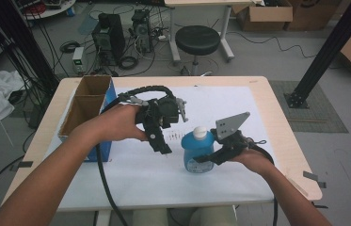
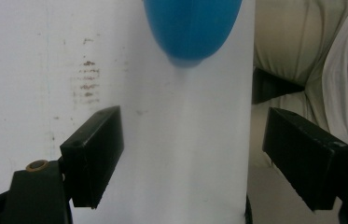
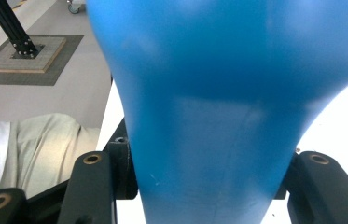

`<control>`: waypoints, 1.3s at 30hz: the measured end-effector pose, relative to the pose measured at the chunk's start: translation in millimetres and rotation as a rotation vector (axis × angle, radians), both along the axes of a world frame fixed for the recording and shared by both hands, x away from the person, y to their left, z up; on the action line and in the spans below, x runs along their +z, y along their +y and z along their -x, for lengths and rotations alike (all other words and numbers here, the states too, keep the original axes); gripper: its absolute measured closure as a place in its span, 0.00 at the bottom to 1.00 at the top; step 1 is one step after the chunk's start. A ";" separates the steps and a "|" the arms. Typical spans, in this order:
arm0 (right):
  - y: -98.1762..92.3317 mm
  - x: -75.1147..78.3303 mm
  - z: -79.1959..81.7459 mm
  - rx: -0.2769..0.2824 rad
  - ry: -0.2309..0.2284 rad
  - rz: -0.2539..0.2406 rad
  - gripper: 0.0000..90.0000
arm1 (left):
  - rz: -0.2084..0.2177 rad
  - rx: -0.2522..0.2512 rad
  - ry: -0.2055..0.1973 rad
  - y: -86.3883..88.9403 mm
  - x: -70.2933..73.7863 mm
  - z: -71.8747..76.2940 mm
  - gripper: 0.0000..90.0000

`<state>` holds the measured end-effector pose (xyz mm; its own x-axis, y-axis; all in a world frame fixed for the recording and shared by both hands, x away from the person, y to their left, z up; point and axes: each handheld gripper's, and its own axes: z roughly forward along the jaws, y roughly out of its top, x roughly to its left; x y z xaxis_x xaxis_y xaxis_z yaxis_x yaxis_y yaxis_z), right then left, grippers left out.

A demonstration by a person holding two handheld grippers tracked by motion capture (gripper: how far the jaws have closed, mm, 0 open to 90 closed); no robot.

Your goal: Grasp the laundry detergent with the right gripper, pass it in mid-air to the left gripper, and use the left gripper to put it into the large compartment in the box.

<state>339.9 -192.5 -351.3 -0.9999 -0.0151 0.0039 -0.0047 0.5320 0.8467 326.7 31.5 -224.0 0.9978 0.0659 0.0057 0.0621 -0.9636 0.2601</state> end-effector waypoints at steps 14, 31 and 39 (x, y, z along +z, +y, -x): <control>20.1 -7.0 -0.6 0.007 -0.005 0.009 0.50 | 0.009 -0.009 -0.003 -5.5 -1.3 -0.9 0.24; 32.3 -7.6 -2.1 -0.011 -0.012 0.010 0.50 | 0.014 -0.017 -0.017 -15.4 0.0 -5.1 0.24; 37.6 -3.8 -3.5 -0.011 0.009 0.020 0.50 | 0.009 -0.026 -0.015 -23.3 -2.0 -5.4 0.24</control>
<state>343.4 -154.9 -355.1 -0.9999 -0.0043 0.0134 0.0088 0.5491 0.8357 332.1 8.1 -226.0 0.9990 0.0401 0.0199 0.0333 -0.9626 0.2690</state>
